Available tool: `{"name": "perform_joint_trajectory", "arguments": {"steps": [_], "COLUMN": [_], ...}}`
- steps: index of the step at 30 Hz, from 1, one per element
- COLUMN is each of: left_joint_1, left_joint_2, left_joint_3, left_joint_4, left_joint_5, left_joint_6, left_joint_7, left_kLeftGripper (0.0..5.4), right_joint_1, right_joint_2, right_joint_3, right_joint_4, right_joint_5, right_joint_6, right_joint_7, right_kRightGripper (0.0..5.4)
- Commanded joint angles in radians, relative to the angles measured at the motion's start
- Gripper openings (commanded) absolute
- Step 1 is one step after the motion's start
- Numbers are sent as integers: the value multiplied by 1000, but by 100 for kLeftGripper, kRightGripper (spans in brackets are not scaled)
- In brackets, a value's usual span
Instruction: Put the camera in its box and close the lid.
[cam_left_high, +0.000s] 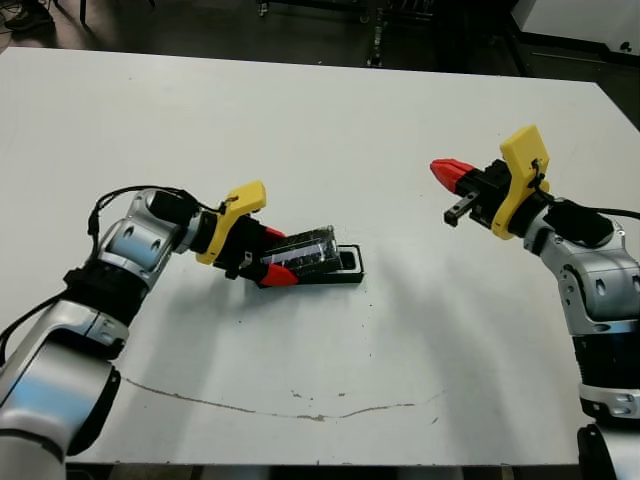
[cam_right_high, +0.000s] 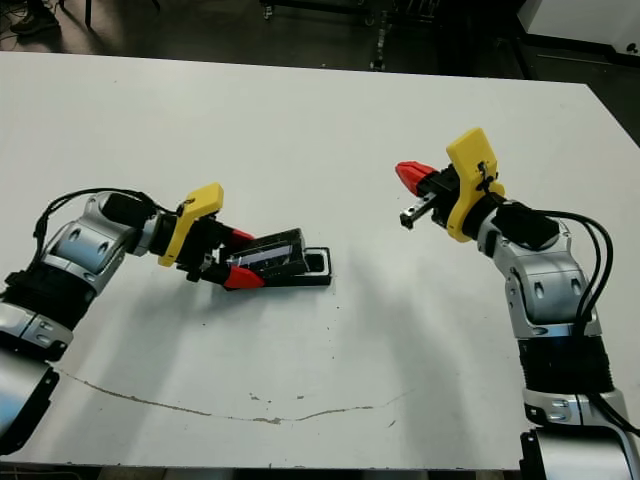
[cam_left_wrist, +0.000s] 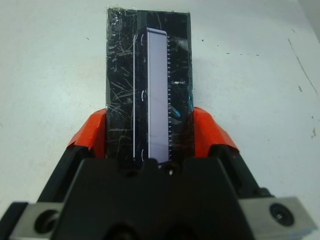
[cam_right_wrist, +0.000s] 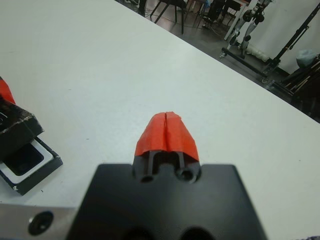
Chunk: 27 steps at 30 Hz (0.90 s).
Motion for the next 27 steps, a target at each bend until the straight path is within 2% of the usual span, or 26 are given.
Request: {"name": "perform_joint_trajectory", "arguments": {"steps": [1, 6, 11, 16, 27], "left_joint_1": [24, -2, -20, -55, -75], "left_joint_2": [-54, -72, -104, -152, -227], "left_joint_3": [-43, -54, -67, -104, -113], "left_joint_4": [36, 60, 97, 129, 180], "left_joint_5": [23, 45, 84, 141, 171], "left_joint_6": [-6, -14, -91, -63, -55], "left_joint_7": [-31, -29, -13, 7, 31], "left_kLeftGripper": [316, 316, 316, 316, 316], "right_joint_1": [17, 17, 21, 20, 28], "right_joint_2": [-21, -25, -28, -31, -23], "right_joint_3": [-3, -1, -5, -5, -12], "right_joint_4": [-8, -12, -15, -21, -27], "right_joint_5": [-1, -8, -7, -3, 1], "right_joint_6": [0, -2, -12, 5, 14], "right_joint_7": [4, 2, 2, -1, -15], "right_kRightGripper": [0, 0, 0, 0, 0]}}
